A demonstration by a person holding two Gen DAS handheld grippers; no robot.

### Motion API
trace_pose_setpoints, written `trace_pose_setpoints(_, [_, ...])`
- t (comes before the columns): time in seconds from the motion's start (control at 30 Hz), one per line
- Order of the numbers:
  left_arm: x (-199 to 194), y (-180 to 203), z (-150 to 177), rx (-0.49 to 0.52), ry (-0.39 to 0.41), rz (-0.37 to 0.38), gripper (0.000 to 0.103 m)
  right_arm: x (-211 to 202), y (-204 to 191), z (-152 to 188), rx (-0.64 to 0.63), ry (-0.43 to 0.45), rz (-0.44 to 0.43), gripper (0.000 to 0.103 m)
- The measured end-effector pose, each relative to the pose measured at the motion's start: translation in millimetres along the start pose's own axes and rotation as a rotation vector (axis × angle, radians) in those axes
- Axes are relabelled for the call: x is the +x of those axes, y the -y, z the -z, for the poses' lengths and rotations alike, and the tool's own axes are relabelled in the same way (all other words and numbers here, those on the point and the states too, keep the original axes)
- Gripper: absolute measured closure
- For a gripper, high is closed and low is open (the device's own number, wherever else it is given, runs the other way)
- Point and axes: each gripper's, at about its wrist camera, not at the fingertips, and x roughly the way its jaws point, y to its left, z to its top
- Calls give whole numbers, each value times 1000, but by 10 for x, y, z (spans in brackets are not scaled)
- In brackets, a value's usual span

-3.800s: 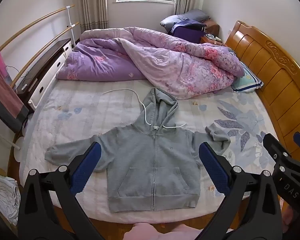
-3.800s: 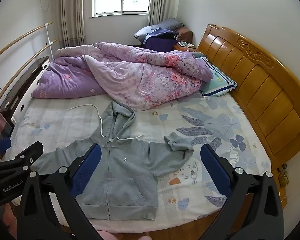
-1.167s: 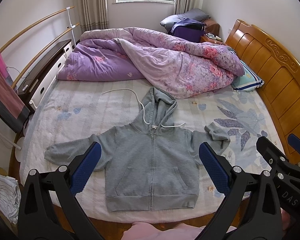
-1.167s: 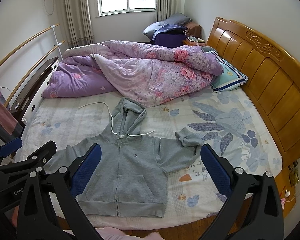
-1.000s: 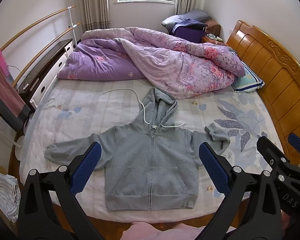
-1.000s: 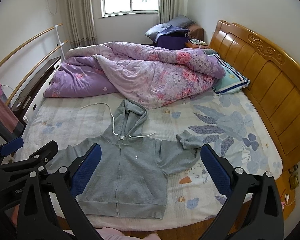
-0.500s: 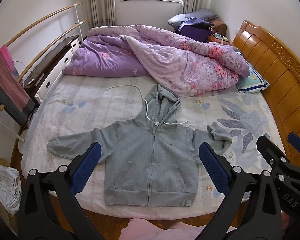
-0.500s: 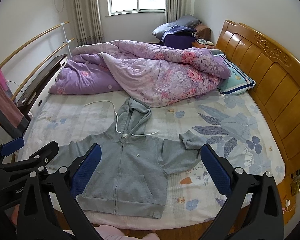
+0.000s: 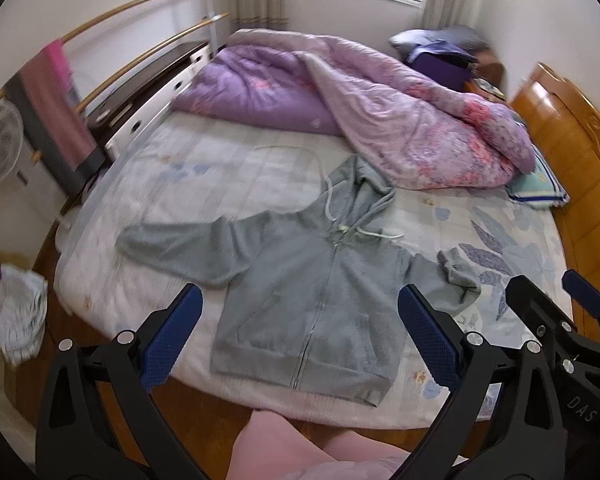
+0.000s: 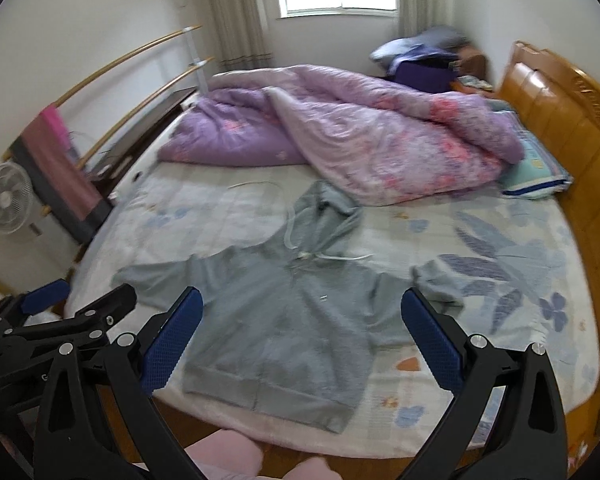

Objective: Fold large clothes
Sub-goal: 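Move the left tool to the hoodie sleeve cuff and close on it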

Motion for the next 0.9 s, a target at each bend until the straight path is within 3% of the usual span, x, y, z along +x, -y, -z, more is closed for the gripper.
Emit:
trace_pose_setpoints(0.2, [-38, -409, 130, -96, -26, -79, 5, 196, -334, -14, -79, -43, -104, 7])
trace_pose_setpoints(0.37, [19, -843, 126, -166, -39, -80, 5, 354, -743, -70, -135, -42, -154, 7])
trace_pose_setpoints(0.67, [451, -1689, -191, -181, -97, -28, 5, 831, -1526, -186, -99, -84, -76, 7])
trace_pose_setpoints(0.9, [920, -2461, -396, -190, -142, 74, 5, 1311, -2173, -264, -76, -129, 4, 7])
